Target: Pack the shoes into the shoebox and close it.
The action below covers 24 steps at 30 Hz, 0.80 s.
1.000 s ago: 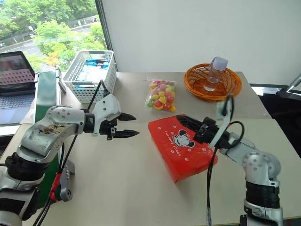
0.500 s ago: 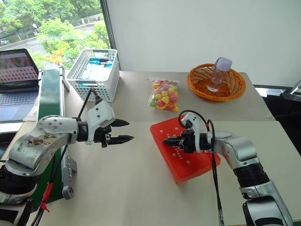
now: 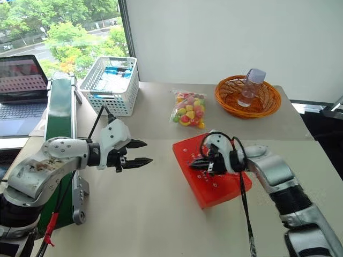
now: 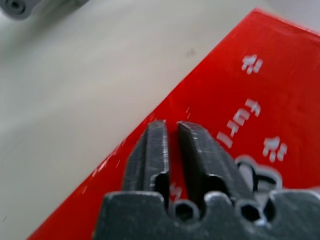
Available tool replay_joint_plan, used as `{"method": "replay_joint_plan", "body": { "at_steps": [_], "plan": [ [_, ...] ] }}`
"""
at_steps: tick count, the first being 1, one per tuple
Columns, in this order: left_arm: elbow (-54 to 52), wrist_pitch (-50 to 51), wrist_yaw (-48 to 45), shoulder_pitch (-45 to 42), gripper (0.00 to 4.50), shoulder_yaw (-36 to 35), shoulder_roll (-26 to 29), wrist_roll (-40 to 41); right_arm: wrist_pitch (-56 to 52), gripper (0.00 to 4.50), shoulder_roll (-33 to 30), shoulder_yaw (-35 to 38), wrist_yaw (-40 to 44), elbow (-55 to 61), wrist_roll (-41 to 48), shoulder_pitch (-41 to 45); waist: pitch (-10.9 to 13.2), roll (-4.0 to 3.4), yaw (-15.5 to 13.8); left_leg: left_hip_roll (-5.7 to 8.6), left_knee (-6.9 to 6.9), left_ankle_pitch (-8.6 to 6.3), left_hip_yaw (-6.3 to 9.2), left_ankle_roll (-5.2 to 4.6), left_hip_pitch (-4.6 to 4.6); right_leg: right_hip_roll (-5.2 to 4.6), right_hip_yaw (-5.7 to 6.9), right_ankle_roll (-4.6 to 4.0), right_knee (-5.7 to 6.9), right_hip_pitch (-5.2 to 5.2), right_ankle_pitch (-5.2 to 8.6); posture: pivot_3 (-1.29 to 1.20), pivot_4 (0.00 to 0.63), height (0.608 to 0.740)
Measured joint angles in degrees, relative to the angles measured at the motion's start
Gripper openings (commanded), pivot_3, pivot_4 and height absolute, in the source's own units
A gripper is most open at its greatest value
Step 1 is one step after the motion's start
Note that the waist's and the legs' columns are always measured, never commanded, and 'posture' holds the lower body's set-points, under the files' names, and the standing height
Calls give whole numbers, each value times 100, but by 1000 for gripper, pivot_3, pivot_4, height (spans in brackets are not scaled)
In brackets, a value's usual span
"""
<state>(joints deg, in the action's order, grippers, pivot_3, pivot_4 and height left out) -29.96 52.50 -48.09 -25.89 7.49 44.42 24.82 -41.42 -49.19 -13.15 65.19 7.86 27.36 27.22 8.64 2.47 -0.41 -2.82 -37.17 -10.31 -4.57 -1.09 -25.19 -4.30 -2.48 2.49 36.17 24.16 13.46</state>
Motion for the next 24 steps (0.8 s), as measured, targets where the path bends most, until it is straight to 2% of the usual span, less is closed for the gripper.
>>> {"method": "replay_joint_plan", "body": {
  "at_steps": [3,7,8,9,10,12,19,24],
  "plan": [
    [165,-156,-48,141,2890,173,18,-55,-157,2877,-264,335,98,295,120,-111,0,1,16,-4,6,0,-2,0,-1,4,0,-7,1,6,1,0,150,740],
    [252,-240,-88,192,2890,188,-2,-22,-466,4190,-551,900,132,566,521,-235,3,-1,13,-3,4,1,0,0,0,3,0,-8,3,4,1,0,150,740],
    [309,-238,-73,180,3410,176,-53,4,-531,4488,-637,1092,137,653,600,-279,2,-1,9,-3,3,0,1,0,0,2,1,-8,0,2,0,0,150,740],
    [380,-234,-45,177,3473,133,-153,25,-597,4500,-745,1270,126,721,692,-342,3,-1,-1,-1,3,0,-1,0,0,-1,0,-7,1,3,1,0,150,740],
    [456,-228,-18,177,4180,110,-175,47,-669,4500,-832,1464,102,766,761,-364,4,4,-10,-2,3,0,0,0,0,0,1,-7,-1,2,1,0,150,740],
    [470,-214,-86,170,4478,58,-177,194,-790,4500,-934,1752,46,897,854,-551,4,3,-15,-1,3,0,-1,0,-1,-1,1,-7,-1,4,1,0,150,740],
    [283,-187,-305,530,4478,-58,-118,578,-1389,4500,-1467,2937,-49,1434,1237,-1599,4,3,-22,-2,3,0,3,0,-2,-1,1,-6,0,1,1,0,150,740],
    [-88,-108,-299,830,4478,-155,-159,926,-1503,4500,-1503,3740,-121,1574,1229,-2378,4,2,-23,-2,-2,0,2,0,0,-2,1,-7,0,-3,2,0,150,740]
  ]
}}
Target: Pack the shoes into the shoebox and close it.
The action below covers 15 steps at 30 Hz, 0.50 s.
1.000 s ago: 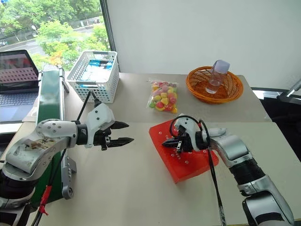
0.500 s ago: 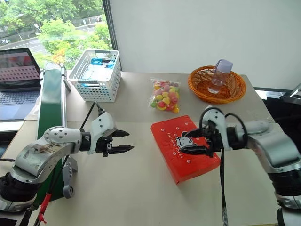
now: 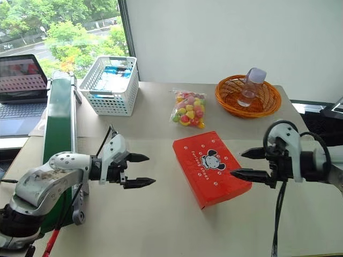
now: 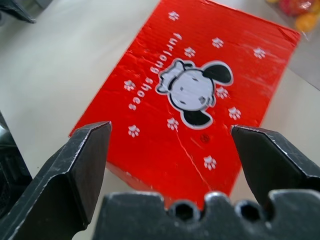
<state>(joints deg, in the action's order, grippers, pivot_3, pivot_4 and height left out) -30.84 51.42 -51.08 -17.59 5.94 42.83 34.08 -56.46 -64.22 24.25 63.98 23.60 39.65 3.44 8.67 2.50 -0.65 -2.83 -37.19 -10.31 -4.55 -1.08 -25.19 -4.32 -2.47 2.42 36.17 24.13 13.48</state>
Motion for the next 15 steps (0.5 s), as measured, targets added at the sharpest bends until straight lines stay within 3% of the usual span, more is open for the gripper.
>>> {"method": "replay_joint_plan", "body": {
  "at_steps": [7,15],
  "plan": [
    [-248,-181,424,346,4478,24,-70,-241,474,4500,486,589,-547,67,-344,-569,-1,0,2,3,0,0,2,0,-1,2,-1,4,-4,-1,1,0,150,740],
    [-203,-1062,823,883,4478,223,-463,-804,1842,4500,1063,566,-1092,-70,-1270,-1069,-5,-6,10,3,-7,0,0,0,1,1,-2,-6,-2,-6,5,0,150,740]
  ]
}}
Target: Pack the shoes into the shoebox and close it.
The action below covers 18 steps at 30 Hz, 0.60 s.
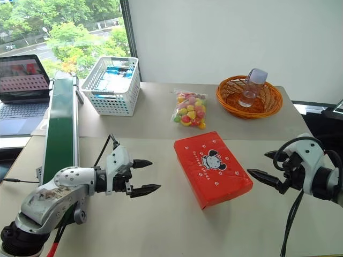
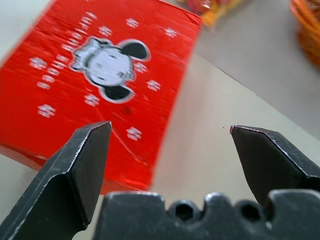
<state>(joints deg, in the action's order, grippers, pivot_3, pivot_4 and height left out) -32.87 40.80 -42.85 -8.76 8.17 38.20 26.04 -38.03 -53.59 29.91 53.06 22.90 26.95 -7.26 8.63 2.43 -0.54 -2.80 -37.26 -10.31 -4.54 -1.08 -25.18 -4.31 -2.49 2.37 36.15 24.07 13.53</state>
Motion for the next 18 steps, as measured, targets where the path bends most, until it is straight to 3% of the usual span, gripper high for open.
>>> {"method": "replay_joint_plan", "body": {
  "at_steps": [7,12,18],
  "plan": [
    [344,-1027,365,485,4478,413,-314,-879,848,4500,392,31,158,-748,30,179,-3,-3,-8,0,5,0,2,0,3,2,3,0,-4,-5,-1,0,150,740],
    [935,-1961,865,686,4478,543,-854,-1585,1694,4500,1161,-222,-49,-1184,-331,-248,-7,-7,-16,3,3,0,0,0,3,-4,0,-1,-4,-6,-1,0,150,740],
    [1320,-2541,1029,909,4478,604,-1211,-1823,2285,4500,1899,-338,-454,-1664,-476,-471,-29,-46,15,-2,5,0,-7,0,7,-3,-3,-4,2,-2,-2,0,150,740]
  ]
}}
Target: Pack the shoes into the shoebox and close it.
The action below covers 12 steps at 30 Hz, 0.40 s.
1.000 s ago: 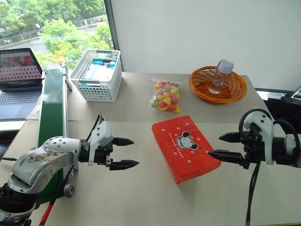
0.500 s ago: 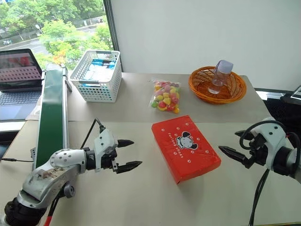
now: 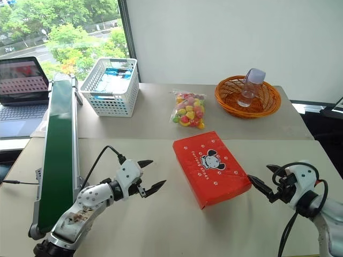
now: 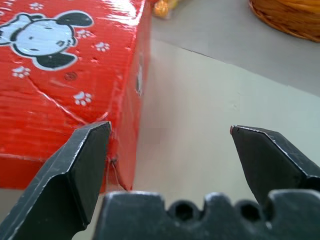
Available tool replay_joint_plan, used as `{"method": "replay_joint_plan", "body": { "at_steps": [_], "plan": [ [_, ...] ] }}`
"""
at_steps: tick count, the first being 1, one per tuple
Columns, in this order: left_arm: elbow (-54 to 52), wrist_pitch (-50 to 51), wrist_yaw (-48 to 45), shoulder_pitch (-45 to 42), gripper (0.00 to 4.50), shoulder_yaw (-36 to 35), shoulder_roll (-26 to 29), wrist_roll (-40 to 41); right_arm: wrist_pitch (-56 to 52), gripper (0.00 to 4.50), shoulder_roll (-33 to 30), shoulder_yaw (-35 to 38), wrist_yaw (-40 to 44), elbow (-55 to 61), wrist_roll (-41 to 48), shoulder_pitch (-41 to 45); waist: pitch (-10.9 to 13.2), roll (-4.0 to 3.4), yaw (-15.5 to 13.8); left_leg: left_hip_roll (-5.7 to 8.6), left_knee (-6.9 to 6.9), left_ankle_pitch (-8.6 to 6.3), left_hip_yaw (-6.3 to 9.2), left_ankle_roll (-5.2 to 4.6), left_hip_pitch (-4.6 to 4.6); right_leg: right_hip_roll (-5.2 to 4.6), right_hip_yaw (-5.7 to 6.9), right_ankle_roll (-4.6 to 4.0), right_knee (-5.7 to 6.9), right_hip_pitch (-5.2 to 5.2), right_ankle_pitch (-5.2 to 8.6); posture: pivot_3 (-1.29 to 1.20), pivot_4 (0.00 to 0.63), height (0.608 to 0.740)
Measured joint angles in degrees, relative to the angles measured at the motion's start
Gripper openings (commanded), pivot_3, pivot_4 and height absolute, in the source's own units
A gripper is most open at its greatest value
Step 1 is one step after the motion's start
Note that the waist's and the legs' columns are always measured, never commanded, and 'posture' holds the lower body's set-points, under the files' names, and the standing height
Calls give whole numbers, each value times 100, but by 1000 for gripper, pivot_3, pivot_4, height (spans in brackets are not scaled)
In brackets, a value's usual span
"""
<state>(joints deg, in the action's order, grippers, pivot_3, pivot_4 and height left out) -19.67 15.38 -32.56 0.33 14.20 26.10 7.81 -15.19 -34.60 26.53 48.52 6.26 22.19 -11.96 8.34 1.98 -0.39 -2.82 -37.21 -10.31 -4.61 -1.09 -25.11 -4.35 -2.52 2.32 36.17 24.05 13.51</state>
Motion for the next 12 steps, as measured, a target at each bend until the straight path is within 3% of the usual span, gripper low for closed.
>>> {"method": "replay_joint_plan", "body": {
  "at_steps": [12],
  "plan": [
    [726,-713,199,-49,4478,3,-422,-397,683,4500,365,-166,-287,-473,-67,170,-10,-15,11,-4,-5,-8,-9,15,65,-3,0,-7,0,-58,15,0,150,740]
  ]
}}
